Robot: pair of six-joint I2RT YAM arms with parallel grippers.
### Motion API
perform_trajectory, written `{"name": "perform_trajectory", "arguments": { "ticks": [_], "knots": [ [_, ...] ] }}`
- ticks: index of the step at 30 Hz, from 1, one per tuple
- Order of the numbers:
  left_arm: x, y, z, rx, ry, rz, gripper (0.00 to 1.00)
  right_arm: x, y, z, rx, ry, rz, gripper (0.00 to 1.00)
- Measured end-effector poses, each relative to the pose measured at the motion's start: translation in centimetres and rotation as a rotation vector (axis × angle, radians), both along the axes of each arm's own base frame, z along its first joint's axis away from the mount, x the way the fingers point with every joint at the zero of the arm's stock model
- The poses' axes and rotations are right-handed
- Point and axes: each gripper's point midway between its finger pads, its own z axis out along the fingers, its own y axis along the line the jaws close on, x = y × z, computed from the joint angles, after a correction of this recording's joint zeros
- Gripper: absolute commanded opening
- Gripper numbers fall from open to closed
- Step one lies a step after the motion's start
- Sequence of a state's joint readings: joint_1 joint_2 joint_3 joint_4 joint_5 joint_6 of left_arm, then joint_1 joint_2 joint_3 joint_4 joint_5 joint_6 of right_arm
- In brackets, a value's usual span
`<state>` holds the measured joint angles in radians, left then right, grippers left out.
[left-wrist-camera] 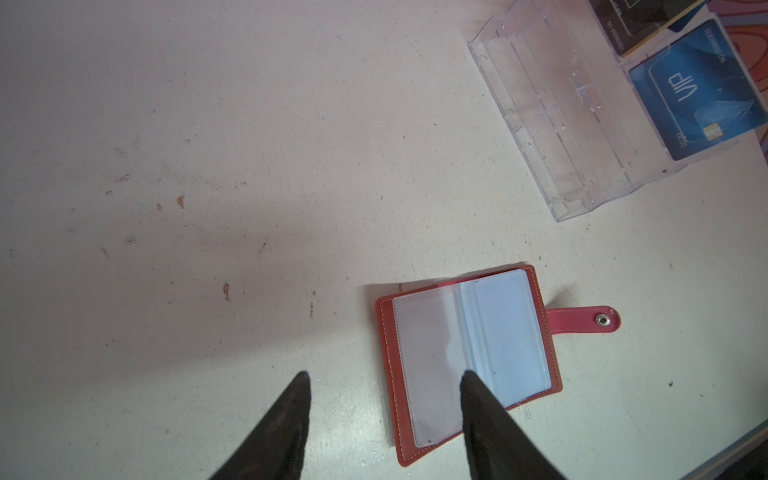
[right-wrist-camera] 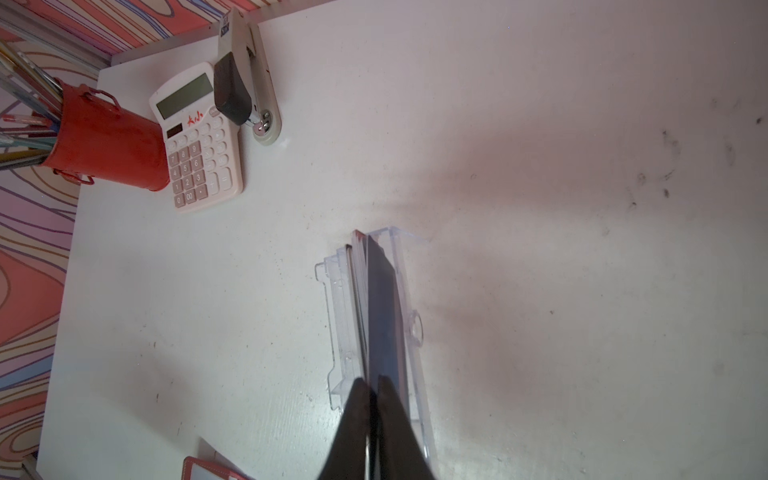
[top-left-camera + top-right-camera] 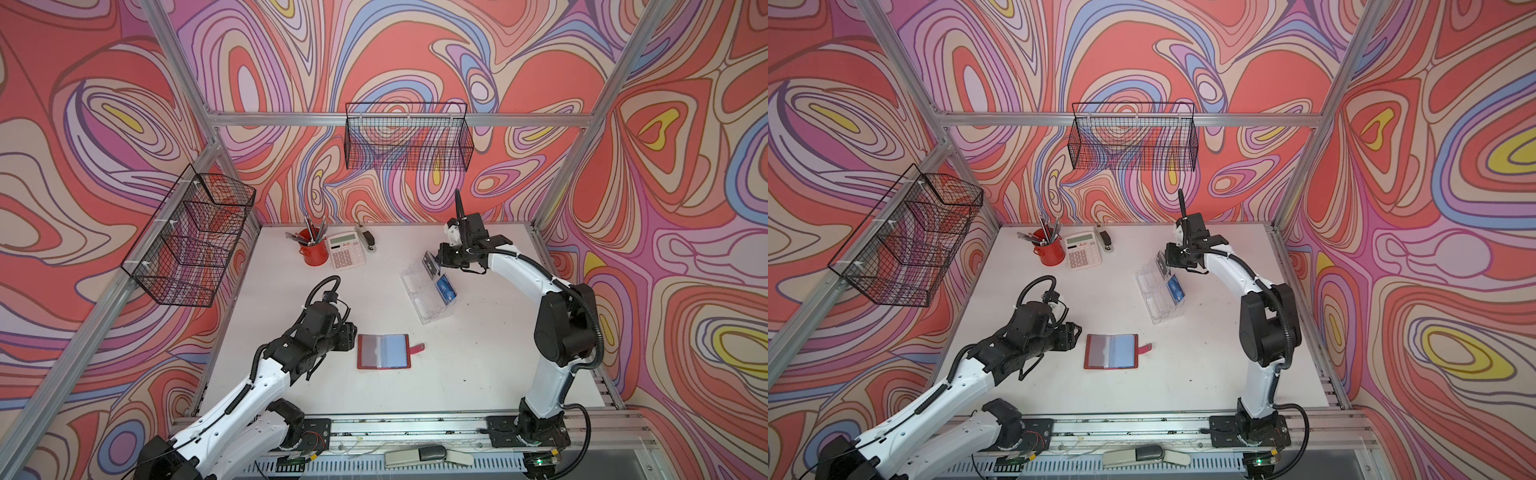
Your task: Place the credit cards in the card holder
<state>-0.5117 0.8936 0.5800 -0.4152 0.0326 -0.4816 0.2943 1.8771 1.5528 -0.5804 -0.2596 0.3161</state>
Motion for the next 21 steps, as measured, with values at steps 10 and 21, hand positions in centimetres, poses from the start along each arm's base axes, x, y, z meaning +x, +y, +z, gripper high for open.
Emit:
{"name": "perform_trajectory", "arguments": {
  "ticks": [10,21],
  "knots": [
    [0.0,0.0,0.0,0.000,0.000,0.000,0.60,0.0,-1.3,0.3,-0.062,-0.023,-0.036,0.00],
    [0.0,0.2,-0.7,0.002,0.032,0.028,0.55,-3.3,-5.0,8.0,-0.068,-0.225,-0.192,0.00]
  ]
}}
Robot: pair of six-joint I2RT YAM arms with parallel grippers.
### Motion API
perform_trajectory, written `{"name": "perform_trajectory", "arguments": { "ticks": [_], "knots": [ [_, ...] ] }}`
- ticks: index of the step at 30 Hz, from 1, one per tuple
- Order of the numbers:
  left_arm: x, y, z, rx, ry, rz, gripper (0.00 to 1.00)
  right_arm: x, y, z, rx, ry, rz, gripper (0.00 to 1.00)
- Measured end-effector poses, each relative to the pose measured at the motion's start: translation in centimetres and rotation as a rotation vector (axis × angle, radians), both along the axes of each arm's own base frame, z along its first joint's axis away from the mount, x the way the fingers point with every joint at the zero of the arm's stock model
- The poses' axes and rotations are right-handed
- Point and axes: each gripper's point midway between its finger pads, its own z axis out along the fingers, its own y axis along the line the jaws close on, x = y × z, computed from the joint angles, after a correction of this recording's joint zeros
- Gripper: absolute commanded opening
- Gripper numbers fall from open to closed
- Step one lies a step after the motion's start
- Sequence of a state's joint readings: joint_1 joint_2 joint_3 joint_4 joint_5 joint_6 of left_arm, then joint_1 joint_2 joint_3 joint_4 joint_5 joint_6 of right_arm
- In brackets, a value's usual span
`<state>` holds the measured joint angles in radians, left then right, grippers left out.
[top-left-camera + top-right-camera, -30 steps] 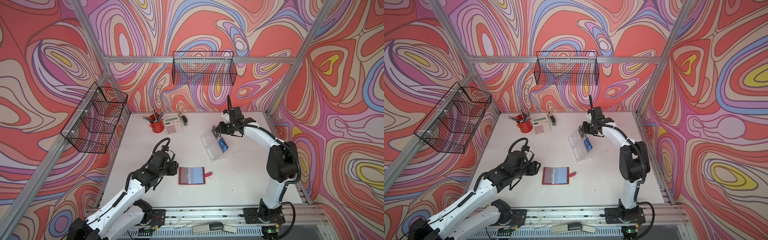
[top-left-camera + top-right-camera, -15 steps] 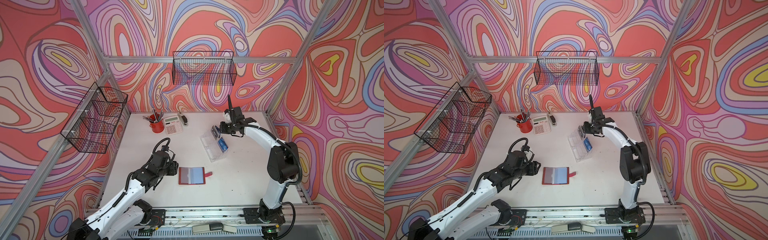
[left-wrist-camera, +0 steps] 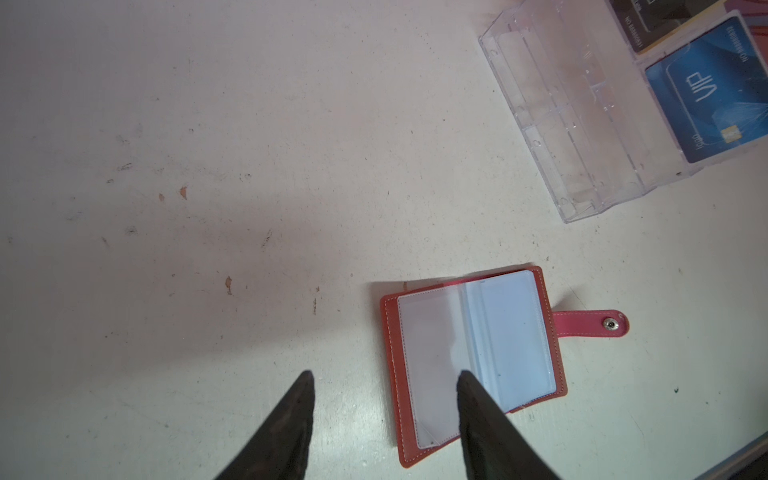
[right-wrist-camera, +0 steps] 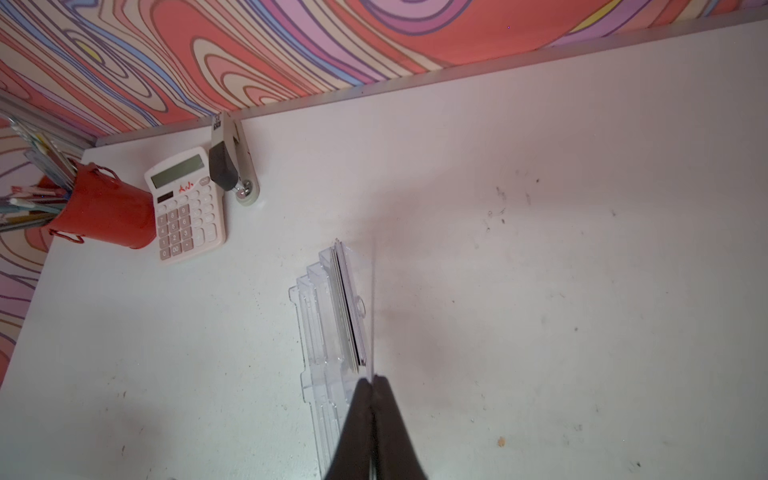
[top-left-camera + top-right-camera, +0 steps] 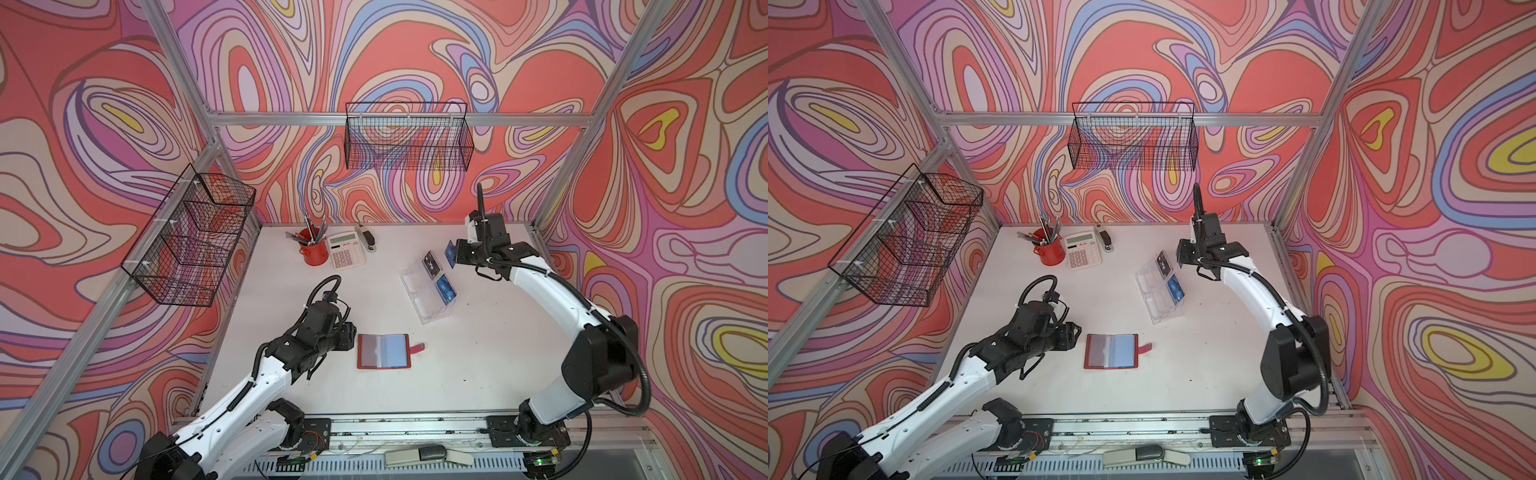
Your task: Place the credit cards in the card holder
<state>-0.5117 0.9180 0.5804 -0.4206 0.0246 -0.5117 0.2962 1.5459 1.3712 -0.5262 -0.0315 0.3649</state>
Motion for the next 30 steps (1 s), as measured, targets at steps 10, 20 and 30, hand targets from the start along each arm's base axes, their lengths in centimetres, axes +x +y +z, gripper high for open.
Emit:
{"name": "perform_trajectory", "arguments": {
  "ticks": [10,20,30],
  "knots": [
    [-0.1,-0.1,0.5,-0.064,0.012,0.051,0.55,-8.9,3.5,1.4,0.207,-0.159,-0.046,0.00],
    [-2.9,1.3,-5.7,-0.199,-0.048,0.125,0.67,-20.8,15.3,-7.4,0.311,-0.176,0.080,0.00],
    [-3.1,0.3,-4.1,-0.342,-0.121,0.106,0.67,-23.1,19.6,-13.2,0.388,-0.200,0.088,0.00]
  ]
}}
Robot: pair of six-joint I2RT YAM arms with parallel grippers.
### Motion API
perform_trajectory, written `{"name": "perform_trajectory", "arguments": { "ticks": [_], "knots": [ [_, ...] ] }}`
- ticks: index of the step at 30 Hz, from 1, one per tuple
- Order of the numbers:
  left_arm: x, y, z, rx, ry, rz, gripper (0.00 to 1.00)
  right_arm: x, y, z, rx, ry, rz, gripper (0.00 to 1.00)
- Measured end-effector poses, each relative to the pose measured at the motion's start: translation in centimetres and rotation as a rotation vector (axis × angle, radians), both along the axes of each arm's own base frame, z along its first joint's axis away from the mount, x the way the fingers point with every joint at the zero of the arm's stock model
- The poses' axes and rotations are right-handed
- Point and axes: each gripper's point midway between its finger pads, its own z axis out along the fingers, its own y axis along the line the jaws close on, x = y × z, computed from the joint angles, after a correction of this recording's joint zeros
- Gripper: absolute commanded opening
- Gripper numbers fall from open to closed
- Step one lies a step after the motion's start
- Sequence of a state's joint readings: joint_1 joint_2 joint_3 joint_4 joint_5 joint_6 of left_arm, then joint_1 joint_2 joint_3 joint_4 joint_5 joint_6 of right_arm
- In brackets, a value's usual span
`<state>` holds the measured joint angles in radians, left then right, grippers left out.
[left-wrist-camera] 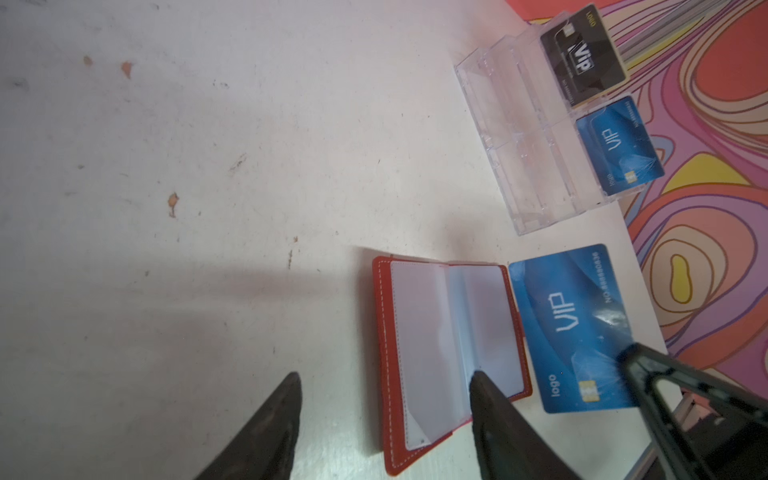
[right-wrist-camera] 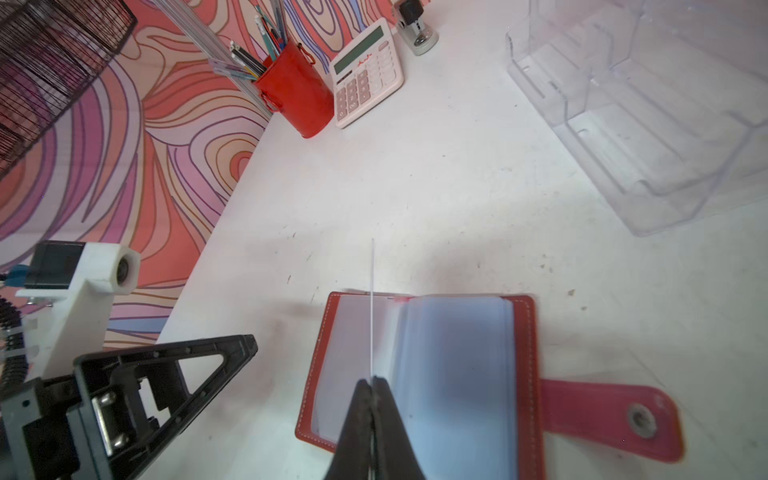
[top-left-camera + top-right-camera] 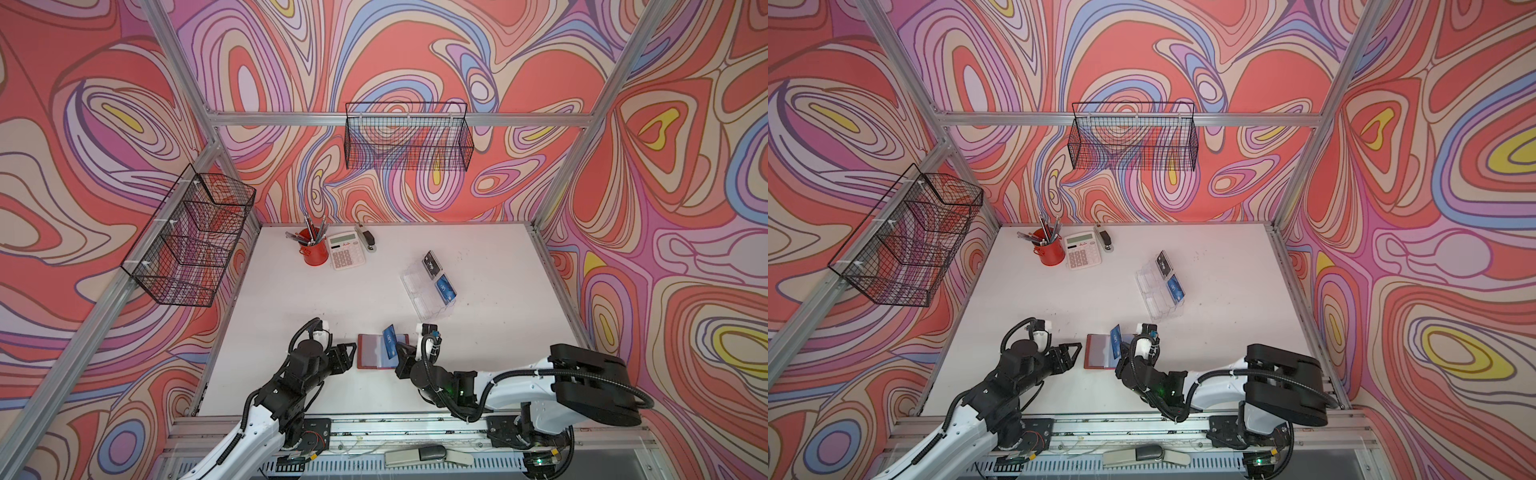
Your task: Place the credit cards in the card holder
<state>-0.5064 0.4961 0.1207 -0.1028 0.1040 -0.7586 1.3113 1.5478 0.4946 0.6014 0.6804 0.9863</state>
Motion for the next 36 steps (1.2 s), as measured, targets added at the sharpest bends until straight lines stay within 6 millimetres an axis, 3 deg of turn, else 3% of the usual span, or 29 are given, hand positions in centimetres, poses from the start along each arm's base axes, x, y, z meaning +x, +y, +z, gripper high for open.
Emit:
{"name": "perform_trajectory", "arguments": {
  "ticks": [6,14,17,24,36],
  "knots": [
    [0.1,-0.2,-1.3,-0.007,0.069,0.015,0.66,0.1,0.0,-1.1,0.071,0.000,-0.013,0.00],
    [-0.2,-1.9,-3.7,-0.030,0.192,-0.042,0.53,-0.1,-1.2,-1.8,0.140,0.022,-0.042,0.00],
    [0.1,-2.5,-3.5,-0.049,0.194,-0.059,0.52,-0.1,-1.1,-2.2,0.152,0.035,-0.048,0.00],
    [0.8,-2.6,-2.2,-0.067,0.143,-0.047,0.48,-0.2,-1.6,-5.2,0.143,0.119,-0.097,0.00],
    [1.0,-2.1,-2.3,-0.048,0.141,-0.021,0.45,0.1,0.2,-5.5,0.156,0.138,-0.090,0.00]
  ]
}}
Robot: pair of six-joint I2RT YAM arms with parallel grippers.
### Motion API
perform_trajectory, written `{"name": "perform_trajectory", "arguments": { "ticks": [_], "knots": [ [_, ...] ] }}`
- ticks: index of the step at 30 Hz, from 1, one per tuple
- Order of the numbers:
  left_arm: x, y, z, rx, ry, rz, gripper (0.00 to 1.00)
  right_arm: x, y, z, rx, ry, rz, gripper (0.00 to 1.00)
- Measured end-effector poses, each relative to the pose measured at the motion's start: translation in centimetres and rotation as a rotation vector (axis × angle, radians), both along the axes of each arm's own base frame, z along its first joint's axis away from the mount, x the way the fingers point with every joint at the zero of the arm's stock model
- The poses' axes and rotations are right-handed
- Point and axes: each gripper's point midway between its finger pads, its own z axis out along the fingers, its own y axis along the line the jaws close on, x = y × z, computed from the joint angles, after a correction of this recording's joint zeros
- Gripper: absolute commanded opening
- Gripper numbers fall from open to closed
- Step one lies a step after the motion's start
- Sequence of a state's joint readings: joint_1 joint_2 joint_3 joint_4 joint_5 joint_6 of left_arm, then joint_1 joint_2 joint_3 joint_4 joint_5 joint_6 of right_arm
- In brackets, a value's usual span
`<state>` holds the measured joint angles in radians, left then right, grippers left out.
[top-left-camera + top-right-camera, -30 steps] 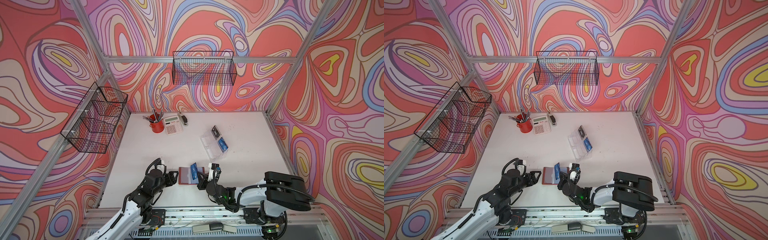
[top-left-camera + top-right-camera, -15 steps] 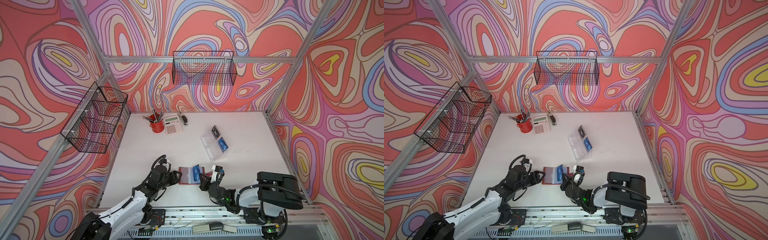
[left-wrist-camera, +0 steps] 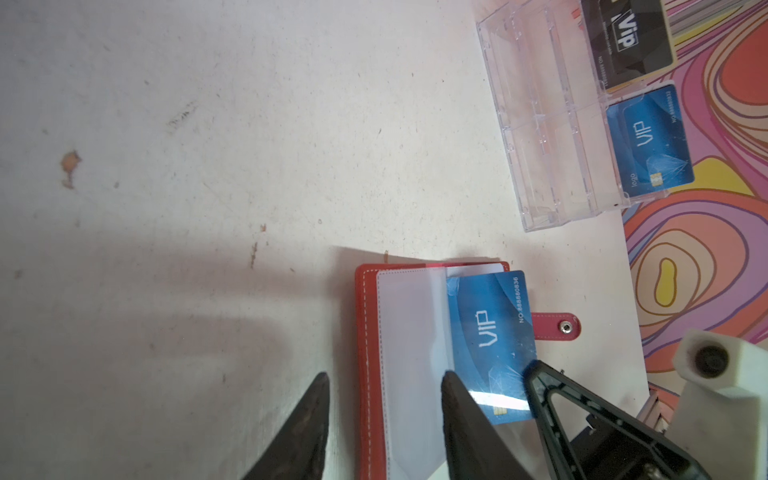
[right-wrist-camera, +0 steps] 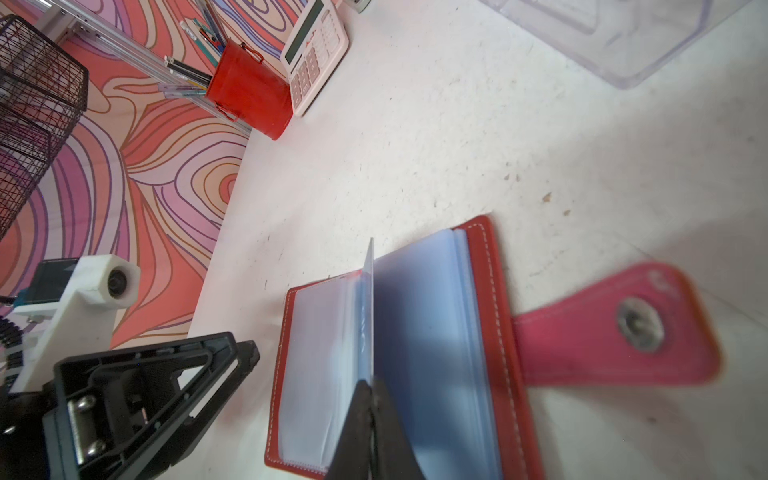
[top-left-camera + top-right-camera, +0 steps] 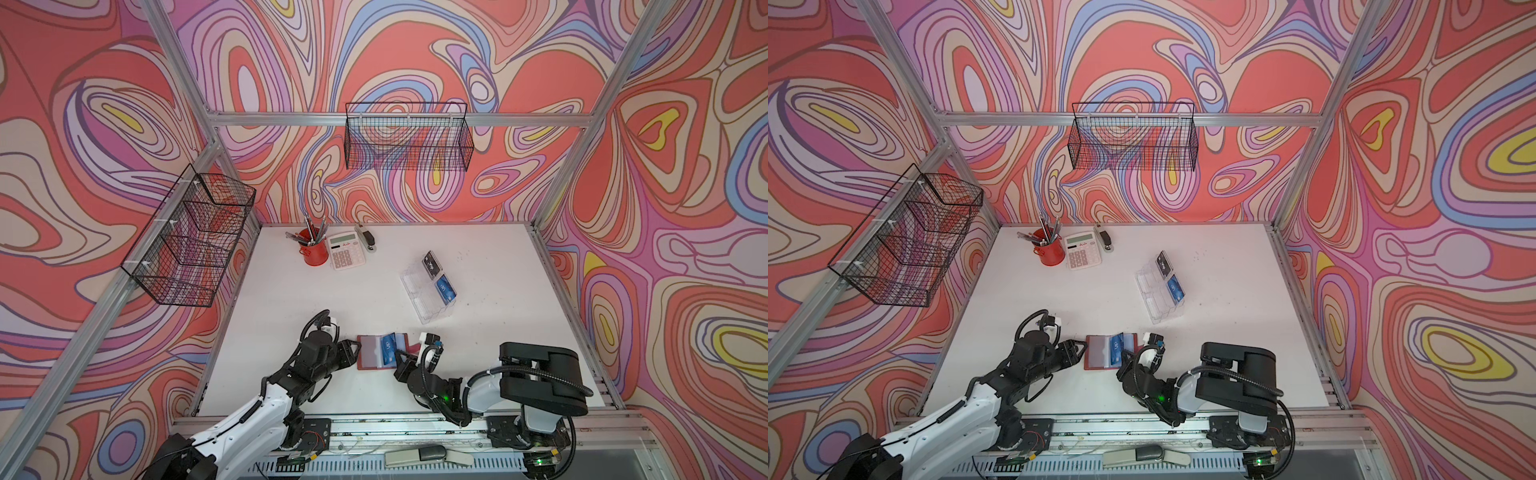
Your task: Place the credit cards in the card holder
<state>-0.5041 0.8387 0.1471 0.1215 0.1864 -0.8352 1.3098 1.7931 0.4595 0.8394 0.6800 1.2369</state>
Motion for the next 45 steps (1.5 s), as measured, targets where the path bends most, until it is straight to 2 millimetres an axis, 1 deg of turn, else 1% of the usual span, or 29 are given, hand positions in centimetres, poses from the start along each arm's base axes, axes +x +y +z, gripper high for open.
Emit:
{"name": "perform_trajectory", "arguments": {
  "ticks": [3,6,10,14,17,19,22,27,29,34,39,42,45],
  "knots": [
    [0.0,0.0,-0.3,0.008,0.015,0.000,0.44,0.2,0.6,0.0,0.007,0.003,0.003,0.00],
    [-0.1,0.1,-0.7,0.015,0.028,0.000,0.44,0.3,0.5,-0.4,0.008,0.006,0.001,0.00],
    [-0.2,0.2,-1.1,0.028,0.047,0.002,0.42,0.4,0.3,-0.2,0.011,-0.007,0.006,0.00],
    [-0.1,0.3,-1.2,0.036,0.057,0.009,0.40,0.4,-0.2,0.6,0.001,-0.032,0.009,0.00],
    [-0.2,0.3,-1.5,0.041,0.067,0.011,0.39,0.4,-0.1,1.9,0.021,-0.052,0.012,0.00],
    [-0.2,0.3,-1.5,0.041,0.068,0.012,0.38,0.5,0.0,2.1,0.023,-0.060,0.016,0.00],
    [-0.2,0.3,-1.5,0.040,0.069,0.013,0.37,0.5,0.0,2.0,0.019,-0.062,0.016,0.00],
    [-0.2,0.3,-1.5,0.040,0.068,0.013,0.36,0.4,-0.1,0.2,-0.019,-0.043,0.016,0.00],
    [-0.2,0.3,-1.4,0.039,0.068,0.013,0.36,0.4,-0.1,-0.2,-0.025,-0.039,0.014,0.00],
    [-0.2,0.3,-1.5,0.040,0.069,0.013,0.36,0.5,0.5,-0.1,-0.004,-0.038,0.018,0.00],
    [-0.3,0.4,-2.1,0.053,0.092,0.013,0.35,0.5,0.7,-0.1,-0.001,-0.037,0.022,0.00],
    [-0.4,0.4,-2.4,0.062,0.108,0.013,0.32,0.5,1.0,0.1,0.004,-0.036,0.025,0.00],
    [-0.1,0.4,-2.3,0.070,0.115,0.017,0.22,0.5,1.1,0.1,0.005,-0.035,0.028,0.00]
  ]
}}
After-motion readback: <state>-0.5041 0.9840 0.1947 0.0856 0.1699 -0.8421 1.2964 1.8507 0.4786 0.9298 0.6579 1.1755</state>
